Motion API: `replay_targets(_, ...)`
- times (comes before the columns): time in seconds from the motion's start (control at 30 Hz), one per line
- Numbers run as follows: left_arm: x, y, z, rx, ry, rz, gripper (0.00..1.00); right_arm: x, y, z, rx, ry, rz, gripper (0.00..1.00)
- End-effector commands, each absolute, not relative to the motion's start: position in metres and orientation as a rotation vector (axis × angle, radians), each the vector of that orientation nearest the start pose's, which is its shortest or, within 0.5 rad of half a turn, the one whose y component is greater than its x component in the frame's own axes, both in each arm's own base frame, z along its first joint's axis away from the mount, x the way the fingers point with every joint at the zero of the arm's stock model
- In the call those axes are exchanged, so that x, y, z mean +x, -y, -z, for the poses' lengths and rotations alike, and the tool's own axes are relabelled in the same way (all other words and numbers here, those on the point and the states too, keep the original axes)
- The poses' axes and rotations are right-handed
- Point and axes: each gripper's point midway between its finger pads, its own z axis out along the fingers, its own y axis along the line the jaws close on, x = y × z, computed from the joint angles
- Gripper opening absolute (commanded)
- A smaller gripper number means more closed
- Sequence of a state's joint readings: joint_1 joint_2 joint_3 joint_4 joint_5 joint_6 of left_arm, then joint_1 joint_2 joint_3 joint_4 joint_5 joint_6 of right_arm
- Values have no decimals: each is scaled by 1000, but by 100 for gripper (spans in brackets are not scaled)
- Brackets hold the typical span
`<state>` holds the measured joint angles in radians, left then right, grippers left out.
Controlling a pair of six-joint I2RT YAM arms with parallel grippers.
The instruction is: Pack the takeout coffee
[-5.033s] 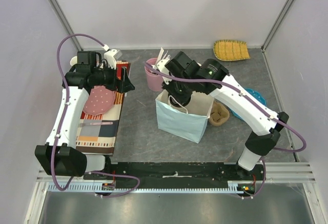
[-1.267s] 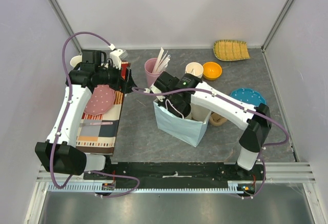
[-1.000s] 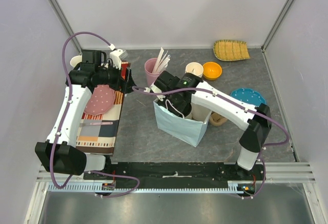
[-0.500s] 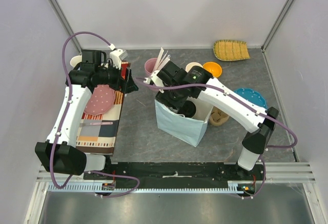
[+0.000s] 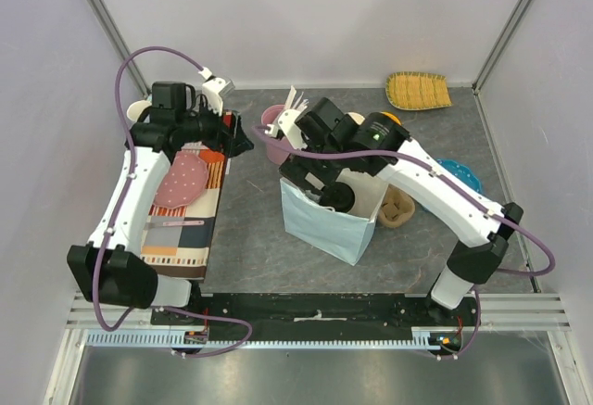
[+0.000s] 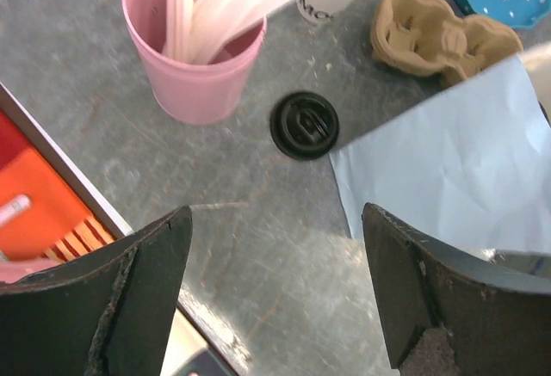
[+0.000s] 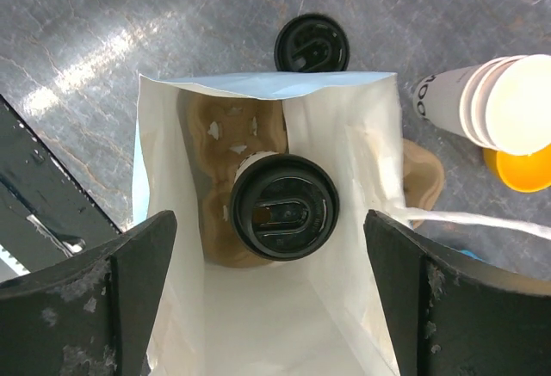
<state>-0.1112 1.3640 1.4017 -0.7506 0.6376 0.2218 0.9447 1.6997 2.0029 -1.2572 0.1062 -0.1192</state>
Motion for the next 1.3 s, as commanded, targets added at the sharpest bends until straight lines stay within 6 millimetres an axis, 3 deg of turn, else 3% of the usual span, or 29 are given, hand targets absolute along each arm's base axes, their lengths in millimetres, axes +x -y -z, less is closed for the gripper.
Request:
replay_targets(0.0,390,147,-295,744,-1872,568,84,249,-290,-339,-1120,-2020,-249,98)
replay_targets(0.03,402,151,-302,733,-1824,554,82,251,-293,-347,-1102,-1984,-264,98)
replay_targets(0.2,444,189,-286,781,-1800,521,71,249,-289,-377,-1045,-1860,-316,98)
replay_targets(0.33,464,215,-279,840,-1765,575,62,246,-287,-389,-1014,-1794,-344,98)
replay_targets(0.4,477,218,-287,833,-1740,566,60,242,-281,-398,-1000,-1761,-356,98)
replay_targets(0.43,485,219,-278,829,-1759,563,60,241,-280,-397,-1001,-1754,-359,98)
replay_targets(0.5,501,213,-288,792,-1753,495,60,235,-277,-404,-999,-1730,-384,98)
replay_targets(0.6,522,207,-286,747,-1767,431,60,230,-274,-408,-987,-1717,-405,98)
replay_targets(0.67,533,210,-273,729,-1793,437,59,230,-274,-409,-977,-1716,-412,98)
replay_targets(0.73,539,217,-272,733,-1789,459,57,231,-275,-411,-959,-1717,-421,98)
replay_targets(0.77,542,223,-256,749,-1810,474,55,230,-275,-413,-952,-1716,-426,98)
replay_targets(0.87,548,229,-245,778,-1818,484,51,231,-275,-416,-932,-1718,-428,98)
replay_targets(1.27,546,239,-230,827,-1834,541,48,235,-273,-411,-949,-1720,-391,98)
